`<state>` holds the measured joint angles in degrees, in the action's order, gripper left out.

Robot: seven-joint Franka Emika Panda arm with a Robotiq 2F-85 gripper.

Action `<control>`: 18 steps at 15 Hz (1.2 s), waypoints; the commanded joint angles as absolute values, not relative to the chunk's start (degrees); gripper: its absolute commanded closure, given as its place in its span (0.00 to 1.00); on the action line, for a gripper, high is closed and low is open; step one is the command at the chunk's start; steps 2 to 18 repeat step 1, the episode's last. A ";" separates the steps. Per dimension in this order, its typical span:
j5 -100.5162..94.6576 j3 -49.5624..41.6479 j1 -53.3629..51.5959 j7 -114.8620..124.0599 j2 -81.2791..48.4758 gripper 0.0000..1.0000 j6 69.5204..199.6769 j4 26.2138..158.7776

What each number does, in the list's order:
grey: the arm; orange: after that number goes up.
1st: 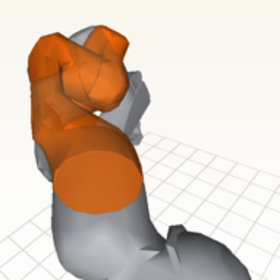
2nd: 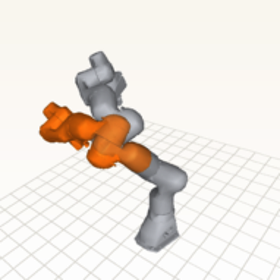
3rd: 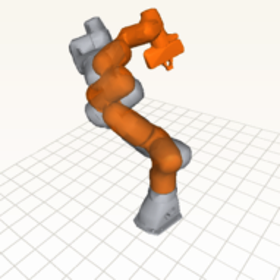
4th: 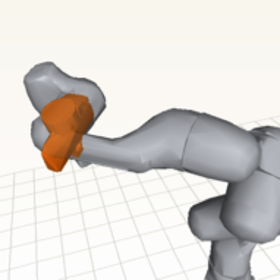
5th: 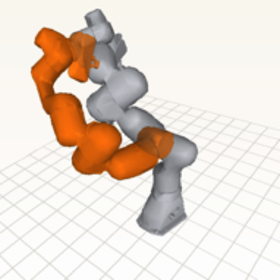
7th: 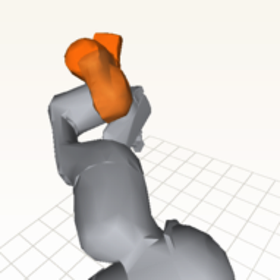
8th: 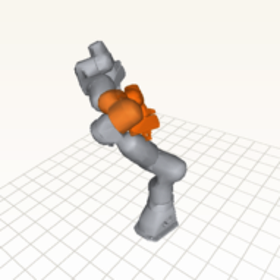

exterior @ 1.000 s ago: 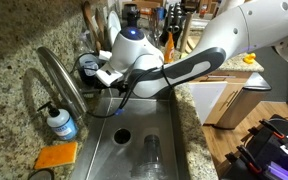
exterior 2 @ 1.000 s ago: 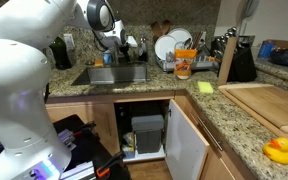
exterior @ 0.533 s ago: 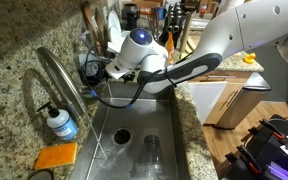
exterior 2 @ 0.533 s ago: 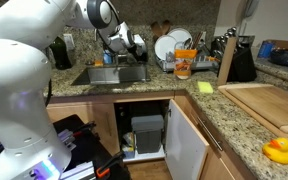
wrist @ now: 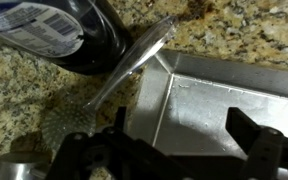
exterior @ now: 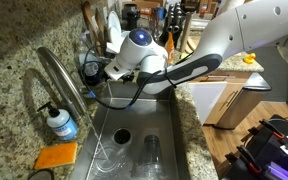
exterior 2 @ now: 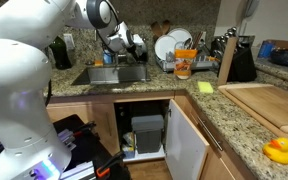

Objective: Open the tap

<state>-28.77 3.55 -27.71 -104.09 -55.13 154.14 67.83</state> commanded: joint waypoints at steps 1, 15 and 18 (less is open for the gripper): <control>-28.77 3.54 -27.70 -104.09 -55.13 0.00 154.14 67.83; -28.77 3.54 -27.70 -104.09 -55.13 0.00 154.14 67.83; -28.77 3.54 -27.70 -104.09 -55.13 0.00 154.14 67.83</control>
